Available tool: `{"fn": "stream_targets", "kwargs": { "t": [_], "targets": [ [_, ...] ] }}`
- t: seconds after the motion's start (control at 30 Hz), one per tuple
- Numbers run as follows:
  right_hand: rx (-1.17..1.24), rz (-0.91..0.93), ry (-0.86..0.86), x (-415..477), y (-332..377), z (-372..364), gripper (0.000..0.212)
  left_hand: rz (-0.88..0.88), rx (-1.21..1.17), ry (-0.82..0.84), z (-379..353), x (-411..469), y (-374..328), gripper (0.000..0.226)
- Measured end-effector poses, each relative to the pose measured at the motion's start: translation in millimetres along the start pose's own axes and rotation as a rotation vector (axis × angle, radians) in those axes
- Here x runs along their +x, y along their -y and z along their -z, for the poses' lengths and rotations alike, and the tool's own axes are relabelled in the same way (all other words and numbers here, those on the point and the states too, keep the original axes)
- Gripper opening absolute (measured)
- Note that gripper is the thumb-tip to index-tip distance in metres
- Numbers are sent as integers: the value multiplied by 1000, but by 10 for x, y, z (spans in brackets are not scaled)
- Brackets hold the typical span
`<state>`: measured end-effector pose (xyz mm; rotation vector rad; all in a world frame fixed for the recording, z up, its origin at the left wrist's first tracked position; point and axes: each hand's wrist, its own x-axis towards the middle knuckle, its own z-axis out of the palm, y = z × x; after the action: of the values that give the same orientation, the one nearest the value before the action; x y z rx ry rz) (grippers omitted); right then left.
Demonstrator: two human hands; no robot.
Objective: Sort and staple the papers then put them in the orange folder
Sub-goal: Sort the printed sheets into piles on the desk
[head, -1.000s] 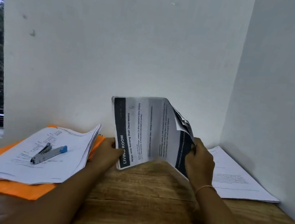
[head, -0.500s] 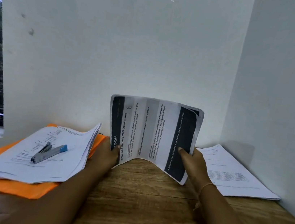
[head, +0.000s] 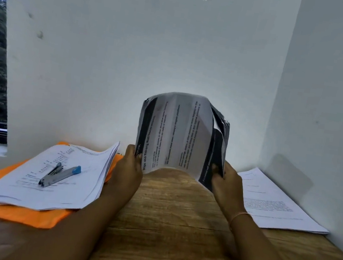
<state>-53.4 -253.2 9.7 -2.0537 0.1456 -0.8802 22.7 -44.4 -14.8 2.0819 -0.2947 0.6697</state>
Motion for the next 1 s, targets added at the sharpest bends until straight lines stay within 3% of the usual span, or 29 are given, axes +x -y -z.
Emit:
{"fn": "stream_targets", "kwargs": {
  "t": [0.13,0.37,0.57,0.8,1.0],
  "targets": [
    [-164,-147,184,29,-123,-20,18,104,43,168,-85,19,222,17],
    [-57,-96,117,3,-50,38,22,148,-95,88,-88,-1,205,13],
    [59,-263,2,-69,-25,184,25,123,-103,95,-62,-62,245,20],
    [418,-613,-226,-282,-130,590,10,38,-27,267,-136,-196,-37,42],
    [818,-730,-409,-373,-196,921,23,-207,89,463,-203,-344,-242,24]
  ]
}}
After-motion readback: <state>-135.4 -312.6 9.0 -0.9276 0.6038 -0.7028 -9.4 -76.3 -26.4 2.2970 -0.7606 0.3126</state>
